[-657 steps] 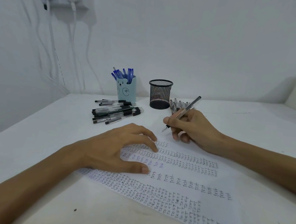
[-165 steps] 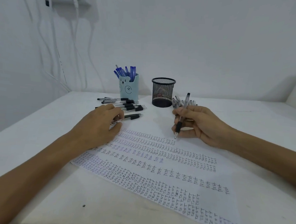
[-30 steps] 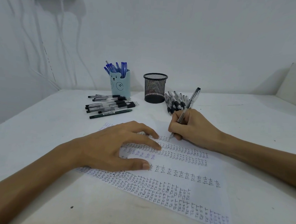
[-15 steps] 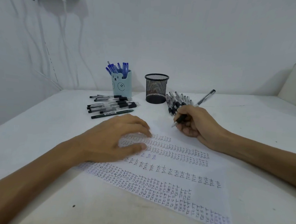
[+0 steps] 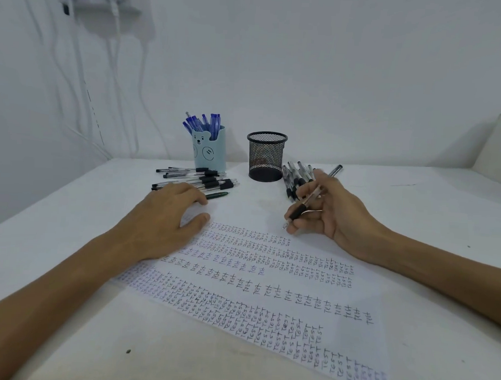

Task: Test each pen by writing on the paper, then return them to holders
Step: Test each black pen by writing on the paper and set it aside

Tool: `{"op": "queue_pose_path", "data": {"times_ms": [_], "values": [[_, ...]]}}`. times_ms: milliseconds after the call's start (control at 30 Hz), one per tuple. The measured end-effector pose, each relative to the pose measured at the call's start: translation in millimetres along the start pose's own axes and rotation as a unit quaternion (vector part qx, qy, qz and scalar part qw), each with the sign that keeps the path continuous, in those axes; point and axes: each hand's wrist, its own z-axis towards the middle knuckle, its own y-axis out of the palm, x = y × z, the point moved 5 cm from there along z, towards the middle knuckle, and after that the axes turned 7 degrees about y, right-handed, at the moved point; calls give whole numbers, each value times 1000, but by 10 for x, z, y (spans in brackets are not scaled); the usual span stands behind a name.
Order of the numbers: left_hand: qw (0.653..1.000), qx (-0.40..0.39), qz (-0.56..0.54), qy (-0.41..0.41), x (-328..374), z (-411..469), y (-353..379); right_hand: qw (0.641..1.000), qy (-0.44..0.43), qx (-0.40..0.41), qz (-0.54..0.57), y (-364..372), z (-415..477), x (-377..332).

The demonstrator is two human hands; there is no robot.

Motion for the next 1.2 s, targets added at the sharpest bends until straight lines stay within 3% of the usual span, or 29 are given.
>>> {"op": "queue_pose_path", "data": {"times_ms": [267,367,467,633,800,1033,1133,1200], "values": [[998,47,22,-30,-31,-3,-35,997,-3,15,-75,-74,74,-143],[998,45,8,-36,-77,1,-12,982,-29,65,-176,-216,221,-361],[998,52,-8,-25,-86,16,-3,931,-45,128,-340,-411,461,-585],[997,69,-35,-13,-100,43,10,800,-81,180,-567,-503,804,-736],[995,82,-52,-14,-112,44,-12,753,-97,196,-621,-474,1094,-720],[989,138,-59,5,28,35,-118,726,-99,254,-632,-386,1072,-689],[983,158,-90,17,128,22,-171,688,-202,267,-644,-189,893,-694],[979,166,-112,22,178,17,-185,674,-301,225,-635,40,738,-660]]}}
